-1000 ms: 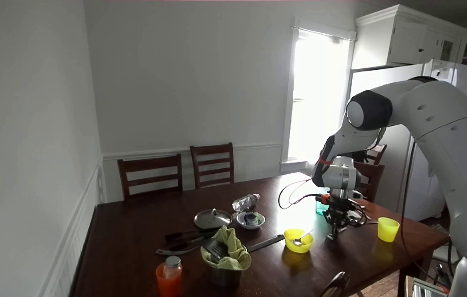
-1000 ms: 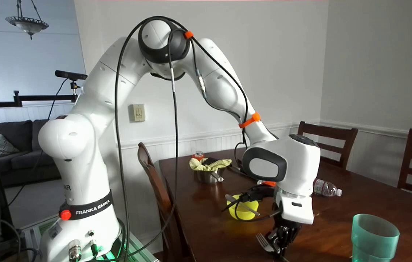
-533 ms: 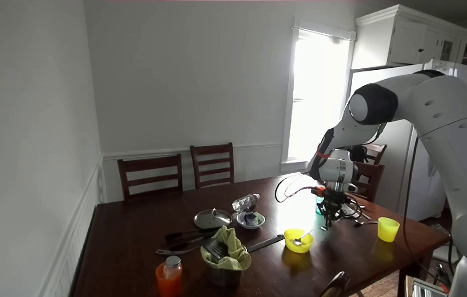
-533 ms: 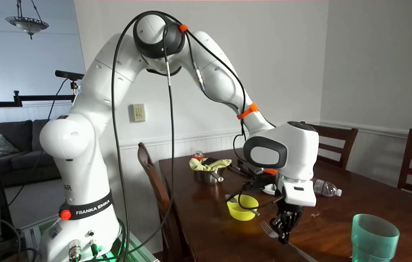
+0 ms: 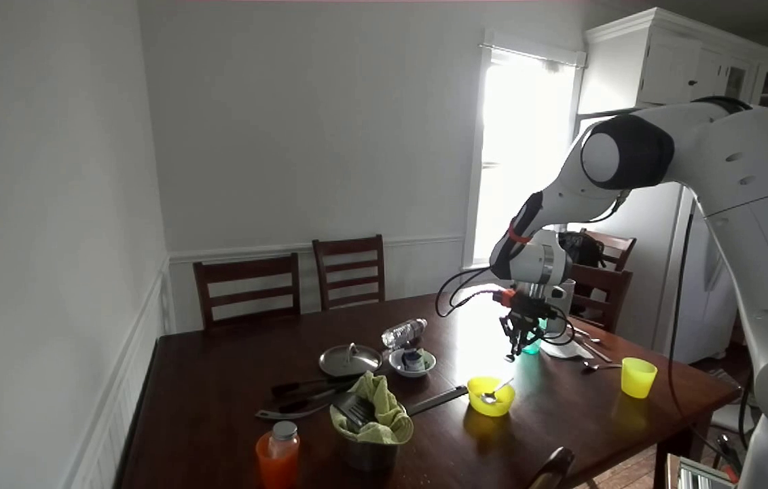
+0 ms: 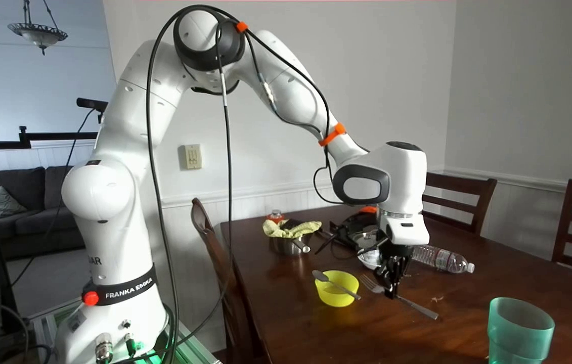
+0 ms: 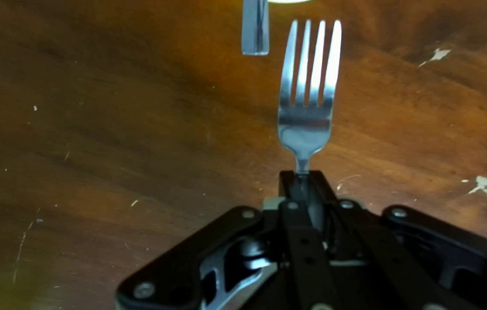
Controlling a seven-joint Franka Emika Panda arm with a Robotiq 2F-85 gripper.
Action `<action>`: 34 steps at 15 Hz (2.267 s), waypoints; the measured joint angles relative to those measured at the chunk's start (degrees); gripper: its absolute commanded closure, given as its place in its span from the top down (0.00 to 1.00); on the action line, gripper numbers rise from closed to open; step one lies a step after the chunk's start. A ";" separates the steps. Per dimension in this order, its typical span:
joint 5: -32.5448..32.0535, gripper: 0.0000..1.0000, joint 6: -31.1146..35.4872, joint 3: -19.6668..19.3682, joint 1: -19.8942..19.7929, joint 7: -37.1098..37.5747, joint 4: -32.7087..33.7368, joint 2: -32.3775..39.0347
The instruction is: Put the silver spoon and fork on top of the yellow bowl
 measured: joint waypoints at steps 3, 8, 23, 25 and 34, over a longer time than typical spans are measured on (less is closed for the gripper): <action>-0.05 0.02 0.01 0.62 2.61 0.89 -1.14 -1.07; -0.05 0.10 0.15 1.77 4.54 2.47 -2.06 -1.25; -0.05 0.02 0.16 2.28 4.92 3.38 -2.33 -1.20; -0.05 0.02 0.17 2.51 5.82 4.73 -2.57 -1.22; -4.93 0.02 0.48 2.50 11.31 15.97 -3.62 -1.50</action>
